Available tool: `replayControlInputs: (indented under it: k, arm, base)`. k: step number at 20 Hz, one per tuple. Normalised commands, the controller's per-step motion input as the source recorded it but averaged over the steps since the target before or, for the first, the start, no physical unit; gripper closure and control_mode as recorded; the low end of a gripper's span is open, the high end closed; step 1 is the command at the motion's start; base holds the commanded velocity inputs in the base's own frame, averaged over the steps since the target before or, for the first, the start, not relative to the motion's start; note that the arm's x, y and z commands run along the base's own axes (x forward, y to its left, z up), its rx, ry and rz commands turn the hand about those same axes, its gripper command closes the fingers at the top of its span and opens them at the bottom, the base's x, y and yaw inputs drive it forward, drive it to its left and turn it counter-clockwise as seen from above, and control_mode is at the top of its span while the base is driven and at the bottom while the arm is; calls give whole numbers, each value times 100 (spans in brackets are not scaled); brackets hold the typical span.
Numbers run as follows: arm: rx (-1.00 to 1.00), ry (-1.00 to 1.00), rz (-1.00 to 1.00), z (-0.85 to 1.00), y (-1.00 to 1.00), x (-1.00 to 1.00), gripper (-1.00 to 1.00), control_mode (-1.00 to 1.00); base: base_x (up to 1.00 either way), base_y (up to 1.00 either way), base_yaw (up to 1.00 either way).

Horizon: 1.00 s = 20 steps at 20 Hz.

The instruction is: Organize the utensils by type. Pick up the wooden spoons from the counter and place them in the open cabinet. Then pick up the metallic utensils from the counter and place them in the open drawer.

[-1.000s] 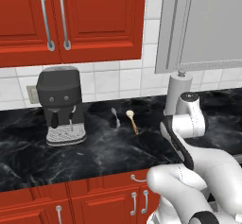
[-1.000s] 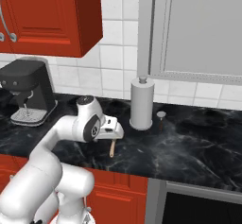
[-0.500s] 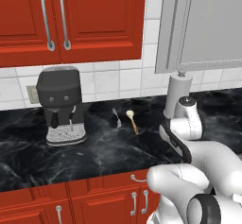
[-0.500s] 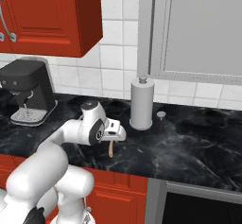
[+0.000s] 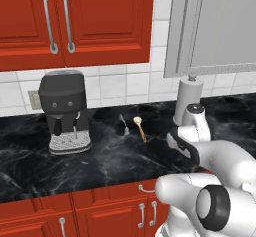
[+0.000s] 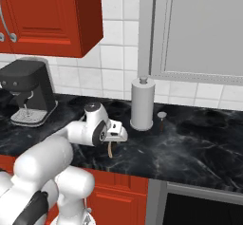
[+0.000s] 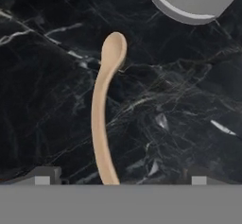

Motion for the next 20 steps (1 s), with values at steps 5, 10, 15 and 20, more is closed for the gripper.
replayControlInputs:
  k: [5, 10, 15, 20]
  arm:
    - [0, 0, 0, -14, 0, 19, -100, -100]
    - [0, 0, 0, -14, 0, 24, -100, -100]
    - [0, 0, 0, -20, 1, 25, -100, -100]
    - [0, 0, 0, -21, 3, 21, -100, -100]
  base:
    - [0, 0, 0]
    - [0, 0, 0]
    - [0, 0, 0]
    - [0, 0, 0]
